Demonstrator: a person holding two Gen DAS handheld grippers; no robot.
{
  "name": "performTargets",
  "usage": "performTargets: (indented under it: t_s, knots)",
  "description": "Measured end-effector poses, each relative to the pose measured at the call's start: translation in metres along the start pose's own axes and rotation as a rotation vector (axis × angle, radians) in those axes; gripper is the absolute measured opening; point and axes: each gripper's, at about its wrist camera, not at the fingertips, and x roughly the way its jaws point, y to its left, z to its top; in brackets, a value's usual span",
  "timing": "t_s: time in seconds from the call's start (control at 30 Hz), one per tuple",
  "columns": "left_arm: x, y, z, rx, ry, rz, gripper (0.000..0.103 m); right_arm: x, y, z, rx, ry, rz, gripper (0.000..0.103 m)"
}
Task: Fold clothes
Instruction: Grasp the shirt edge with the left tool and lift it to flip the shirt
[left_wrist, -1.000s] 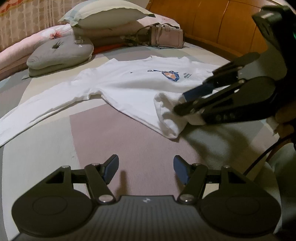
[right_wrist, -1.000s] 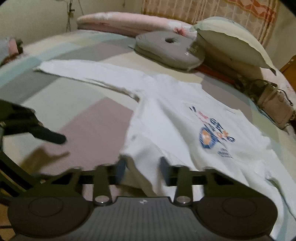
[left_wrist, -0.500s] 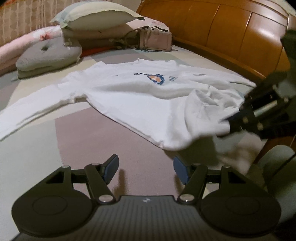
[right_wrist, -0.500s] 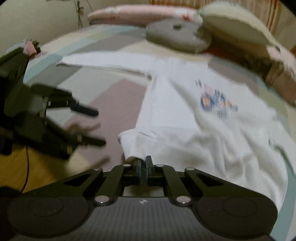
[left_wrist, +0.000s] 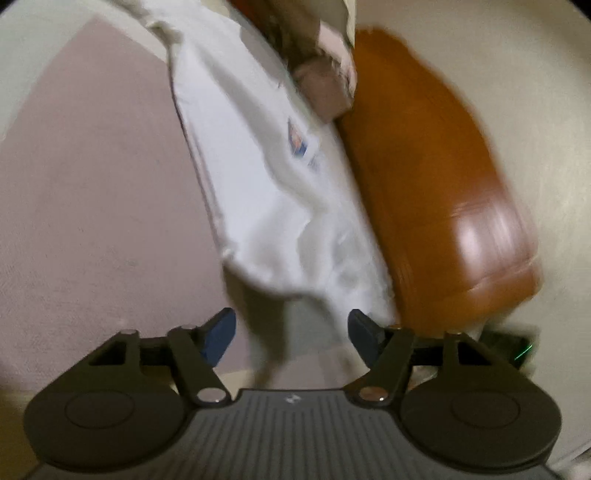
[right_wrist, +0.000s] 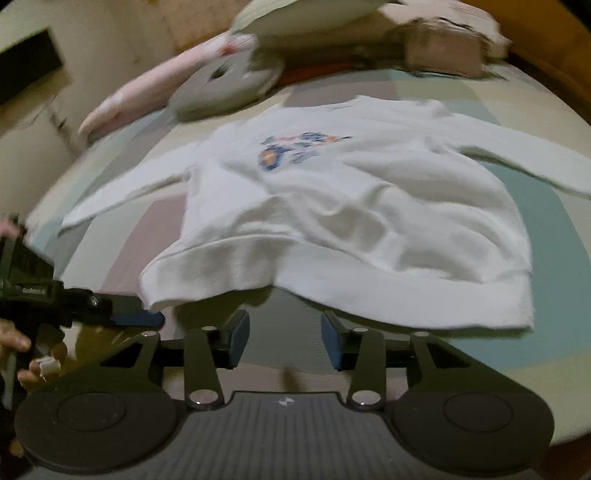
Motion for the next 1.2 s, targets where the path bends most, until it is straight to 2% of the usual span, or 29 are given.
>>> performTargets:
  t_s: [0.1, 0.2, 0.3, 0.33, 0.4, 0.5, 0.57, 0.7, 0.9, 1.03, 1.2]
  knots:
    - [-0.007, 0.017, 0.004, -0.165, -0.048, -0.087, 0.069, -0.002, -0.014, -0.006, 0.07, -0.022, 0.0, 0.051]
    - [-0.001, 0.017, 0.009, -0.238, -0.037, -0.086, 0.069, -0.001, -0.023, -0.011, 0.12, -0.035, -0.003, 0.051]
    - [0.019, 0.011, 0.011, -0.291, 0.007, -0.084, 0.066, 0.0, -0.026, -0.013, 0.149, -0.048, 0.002, 0.051]
    - [0.025, 0.009, 0.01, -0.3, 0.013, -0.078, 0.064, 0.0, -0.026, -0.013, 0.154, -0.053, 0.007, 0.052]
    - [0.035, 0.006, 0.012, -0.303, -0.01, -0.046, 0.052, 0.0, -0.026, -0.011, 0.157, -0.059, 0.014, 0.052]
    - [0.039, 0.014, 0.012, -0.361, -0.062, -0.049, 0.035, 0.002, -0.032, -0.007, 0.185, -0.06, 0.017, 0.061]
    - [0.039, 0.019, 0.009, -0.393, -0.092, -0.055, 0.03, 0.004, -0.041, -0.007, 0.236, -0.047, 0.045, 0.067]
    - [0.041, 0.011, 0.006, -0.333, -0.106, 0.017, 0.016, 0.009, -0.055, -0.012, 0.322, -0.015, 0.108, 0.073]
    - [0.021, -0.002, 0.012, -0.231, -0.144, 0.091, 0.011, 0.007, -0.052, -0.017, 0.372, -0.017, 0.176, 0.087]
    - [-0.003, -0.012, 0.021, -0.178, -0.174, 0.134, 0.01, 0.004, -0.043, -0.012, 0.329, -0.012, 0.155, 0.088]
    - [-0.04, -0.024, 0.03, -0.118, -0.233, 0.174, 0.008, -0.001, -0.055, -0.011, 0.313, -0.039, 0.09, 0.088]
